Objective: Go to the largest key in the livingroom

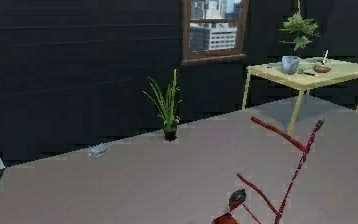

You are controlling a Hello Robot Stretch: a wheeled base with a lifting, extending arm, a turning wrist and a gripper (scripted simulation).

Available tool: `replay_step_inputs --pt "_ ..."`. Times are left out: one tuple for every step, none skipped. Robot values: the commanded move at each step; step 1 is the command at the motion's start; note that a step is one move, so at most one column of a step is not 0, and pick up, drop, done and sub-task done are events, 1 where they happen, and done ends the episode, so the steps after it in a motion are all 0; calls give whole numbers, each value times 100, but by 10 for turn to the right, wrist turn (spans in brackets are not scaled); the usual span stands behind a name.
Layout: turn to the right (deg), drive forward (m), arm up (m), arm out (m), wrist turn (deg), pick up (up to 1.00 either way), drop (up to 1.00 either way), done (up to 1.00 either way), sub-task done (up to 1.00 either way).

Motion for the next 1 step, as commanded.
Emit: replay_step_inputs --pt "0 100 0 0 0 0 0 0 0"
